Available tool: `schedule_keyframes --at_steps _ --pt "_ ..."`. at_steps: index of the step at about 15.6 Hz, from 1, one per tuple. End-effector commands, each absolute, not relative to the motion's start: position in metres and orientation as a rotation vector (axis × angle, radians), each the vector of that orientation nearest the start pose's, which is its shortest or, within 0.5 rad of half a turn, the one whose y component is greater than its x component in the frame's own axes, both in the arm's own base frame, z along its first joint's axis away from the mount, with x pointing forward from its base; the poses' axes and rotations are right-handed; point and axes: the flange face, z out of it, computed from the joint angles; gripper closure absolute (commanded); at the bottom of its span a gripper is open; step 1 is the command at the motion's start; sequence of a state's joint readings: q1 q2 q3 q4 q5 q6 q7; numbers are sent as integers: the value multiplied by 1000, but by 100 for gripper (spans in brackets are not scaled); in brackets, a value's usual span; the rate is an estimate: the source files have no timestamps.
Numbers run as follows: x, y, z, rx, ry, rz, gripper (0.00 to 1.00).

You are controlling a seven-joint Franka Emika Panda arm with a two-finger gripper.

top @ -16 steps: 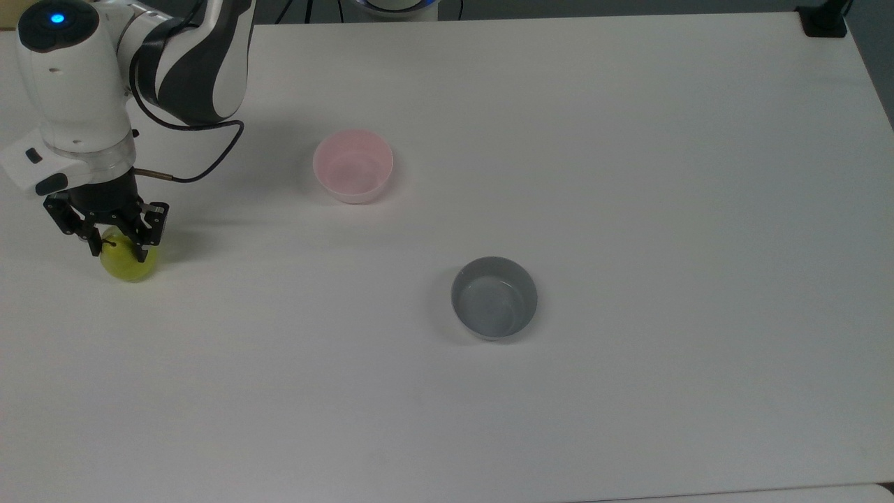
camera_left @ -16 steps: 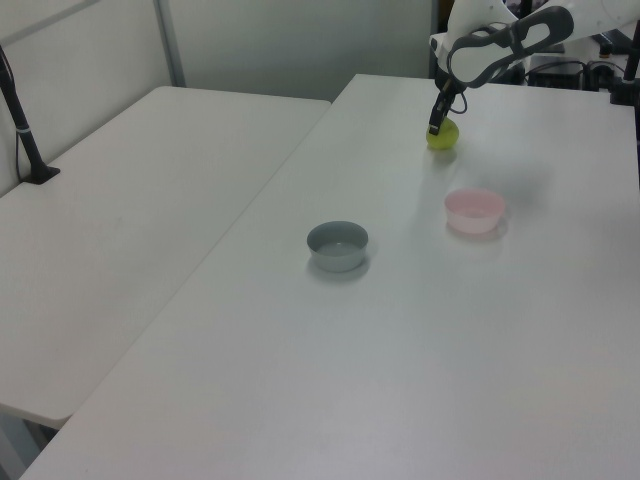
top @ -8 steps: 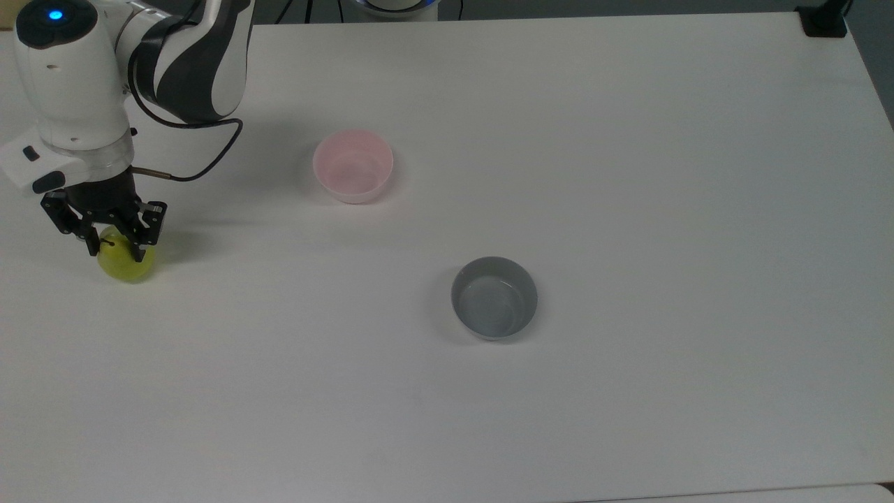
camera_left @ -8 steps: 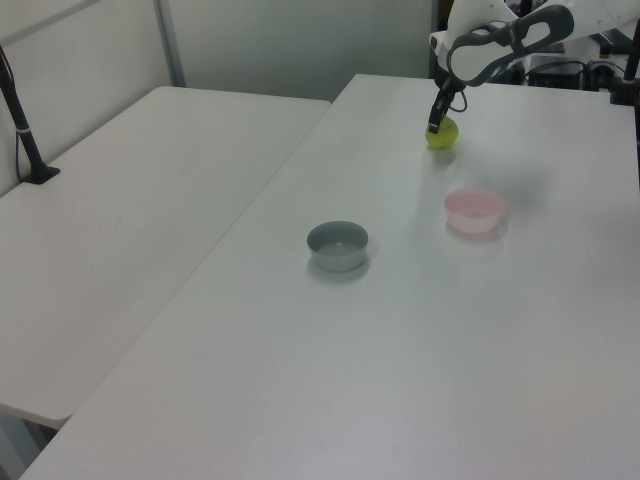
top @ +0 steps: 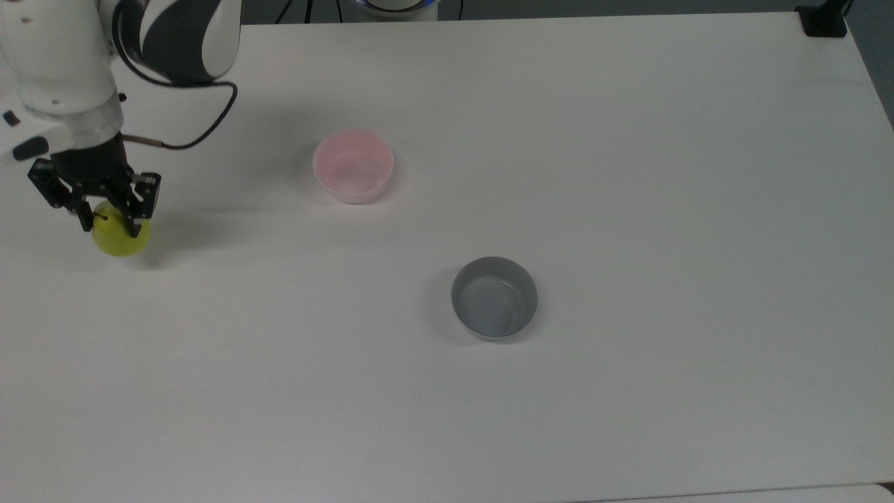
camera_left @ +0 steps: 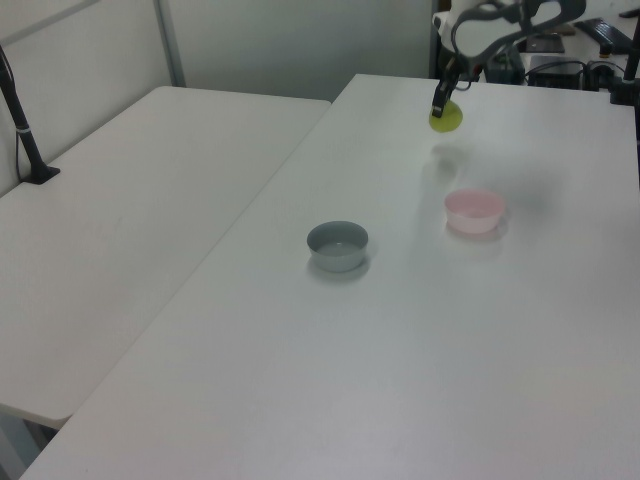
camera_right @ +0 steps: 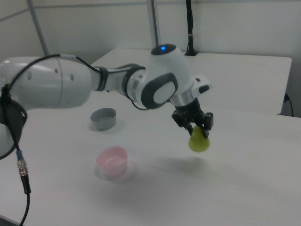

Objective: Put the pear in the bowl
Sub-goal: 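Lift the held pear and carry it toward the pink bowl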

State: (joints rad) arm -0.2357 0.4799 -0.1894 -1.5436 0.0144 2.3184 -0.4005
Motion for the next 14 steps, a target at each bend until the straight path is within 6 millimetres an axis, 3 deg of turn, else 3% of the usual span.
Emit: schedule_keyframes --at_steps 1,7,14 --pt "639 -245 475 -3252 -36 -347 94" --pt "605 -195 556 -3194 -122 -292 94" --pt "581 -135 598 -3141 -221 -191 93"
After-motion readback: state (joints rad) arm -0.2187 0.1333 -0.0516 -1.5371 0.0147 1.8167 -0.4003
